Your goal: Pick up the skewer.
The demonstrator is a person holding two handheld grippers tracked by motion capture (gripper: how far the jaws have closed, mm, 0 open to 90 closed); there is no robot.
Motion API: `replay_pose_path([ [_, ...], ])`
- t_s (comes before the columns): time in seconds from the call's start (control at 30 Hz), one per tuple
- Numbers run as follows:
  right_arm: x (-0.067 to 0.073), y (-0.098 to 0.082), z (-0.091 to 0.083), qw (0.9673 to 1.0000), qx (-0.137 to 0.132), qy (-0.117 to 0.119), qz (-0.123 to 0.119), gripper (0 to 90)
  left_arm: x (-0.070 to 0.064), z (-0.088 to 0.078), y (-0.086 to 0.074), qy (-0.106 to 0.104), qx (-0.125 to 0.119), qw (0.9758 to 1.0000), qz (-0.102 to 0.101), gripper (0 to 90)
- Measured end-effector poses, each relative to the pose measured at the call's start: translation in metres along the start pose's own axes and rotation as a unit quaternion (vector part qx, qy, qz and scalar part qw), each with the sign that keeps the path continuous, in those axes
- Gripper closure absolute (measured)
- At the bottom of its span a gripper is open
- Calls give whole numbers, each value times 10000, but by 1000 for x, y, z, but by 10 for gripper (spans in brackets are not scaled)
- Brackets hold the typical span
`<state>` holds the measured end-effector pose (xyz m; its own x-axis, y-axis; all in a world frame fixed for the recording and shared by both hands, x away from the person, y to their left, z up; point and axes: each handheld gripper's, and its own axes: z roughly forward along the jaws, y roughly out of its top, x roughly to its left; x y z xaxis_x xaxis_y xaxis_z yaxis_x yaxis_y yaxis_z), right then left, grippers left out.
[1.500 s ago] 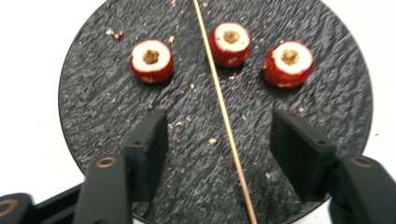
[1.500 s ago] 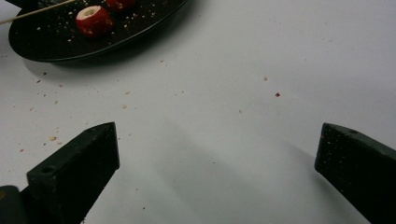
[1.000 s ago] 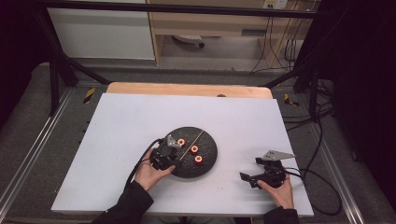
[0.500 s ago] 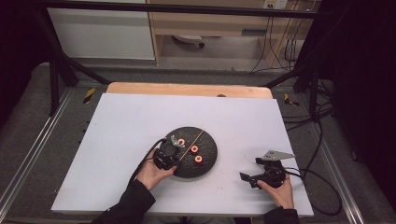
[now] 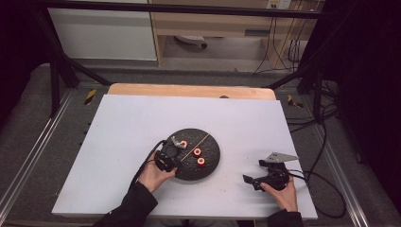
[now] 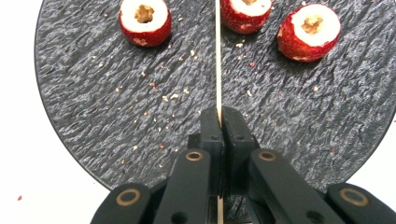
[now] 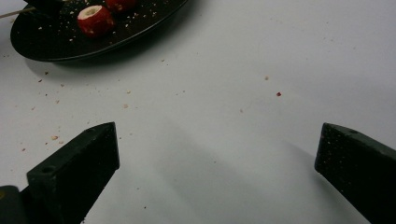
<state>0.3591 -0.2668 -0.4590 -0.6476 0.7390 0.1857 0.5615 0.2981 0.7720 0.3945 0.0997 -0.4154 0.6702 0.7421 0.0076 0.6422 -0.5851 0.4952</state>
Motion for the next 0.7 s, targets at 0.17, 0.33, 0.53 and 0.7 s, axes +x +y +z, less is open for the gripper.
replay_pose_path([
  [0.17, 0, 0, 0, 10000, 3, -2, 2, 6, 1, -1, -1, -1, -34, 10000, -20, 881],
  [0.33, 0, 0, 0, 10000, 14, 0, 9, 6, 2, -6, -2, -28, -178, 9998, -34, 883],
  [0.53, 0, 0, 1, 10000, 21, -18, 18, 6, 8, -15, -7, -79, -418, 9991, -69, 884],
  [0.7, 1, 0, 1, 10000, 50, -15, 59, 6, 16, -24, -14, -188, -687, 9974, -78, 884],
])
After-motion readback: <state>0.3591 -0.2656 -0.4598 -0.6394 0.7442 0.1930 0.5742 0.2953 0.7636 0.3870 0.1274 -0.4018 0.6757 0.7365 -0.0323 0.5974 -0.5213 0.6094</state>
